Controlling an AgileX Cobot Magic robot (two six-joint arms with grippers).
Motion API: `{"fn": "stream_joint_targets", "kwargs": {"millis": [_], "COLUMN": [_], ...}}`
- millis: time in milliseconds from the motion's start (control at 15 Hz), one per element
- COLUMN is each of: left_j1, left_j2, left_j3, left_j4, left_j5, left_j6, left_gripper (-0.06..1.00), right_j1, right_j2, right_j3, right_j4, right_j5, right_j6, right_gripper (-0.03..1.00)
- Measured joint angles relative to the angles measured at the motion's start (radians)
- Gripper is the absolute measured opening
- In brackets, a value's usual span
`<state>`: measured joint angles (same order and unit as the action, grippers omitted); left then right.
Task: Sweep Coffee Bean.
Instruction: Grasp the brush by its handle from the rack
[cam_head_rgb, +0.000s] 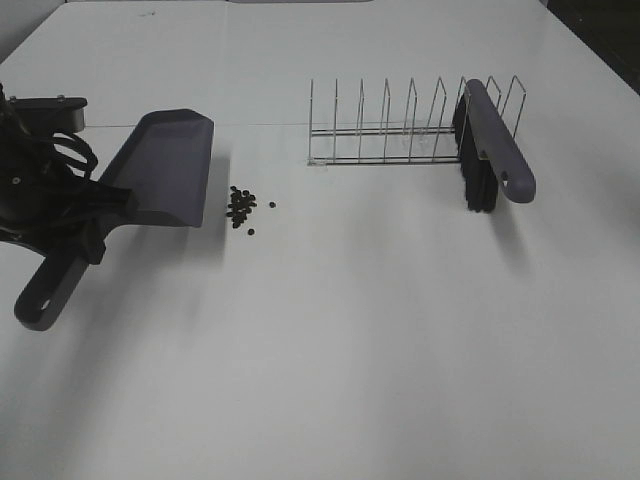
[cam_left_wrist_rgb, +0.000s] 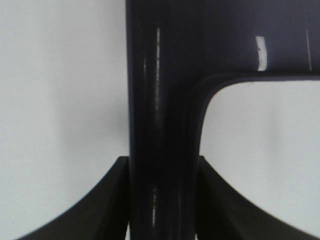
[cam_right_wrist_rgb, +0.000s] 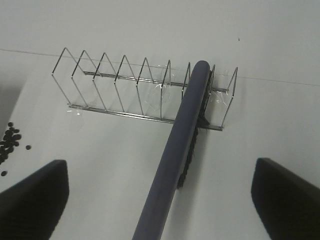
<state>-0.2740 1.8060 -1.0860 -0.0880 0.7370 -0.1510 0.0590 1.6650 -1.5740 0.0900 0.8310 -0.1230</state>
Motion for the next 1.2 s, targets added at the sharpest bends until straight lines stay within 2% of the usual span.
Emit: {"fn": "stream_joint_targets", "kwargs": {"millis": [333, 400, 467, 667, 867, 1200], "left_j1": [0.000, 0.000, 0.000, 0.000, 0.000, 0.000], "left_j2": [0.000, 0.000, 0.000, 0.000, 0.000, 0.000], "left_j3": [0.000, 0.000, 0.000, 0.000, 0.000, 0.000], "left_j4": [-0.008, -0.008, -0.008, -0.014, -0.019, -0.019], "left_j5": [0.000, 0.000, 0.001, 0.002, 0.002, 0.002], "left_j6": [0.000, 0.000, 0.000, 0.000, 0.000, 0.000], "left_gripper": [0.32, 0.32, 0.32, 0.32, 0.32, 0.32], "right_j1": [0.000, 0.000, 0.000, 0.000, 0.000, 0.000], "right_j2": [0.390, 0.522, 0.571, 0.661, 0.730, 0.801], "right_j3": [-0.394, -0.510, -0.548, -0.603, -0.608, -0.608], "right_j4": [-0.039, -0.090, -0.123, -0.149, -0.149, -0.149], "right_j5": [0.169, 0.209, 0.218, 0.225, 0.221, 0.145], "right_j6": [-0.001, 0.019, 0.055, 0.106, 0.109, 0.109], "right_gripper": [0.73, 0.68, 0.66, 0.61, 0.60, 0.57]}}
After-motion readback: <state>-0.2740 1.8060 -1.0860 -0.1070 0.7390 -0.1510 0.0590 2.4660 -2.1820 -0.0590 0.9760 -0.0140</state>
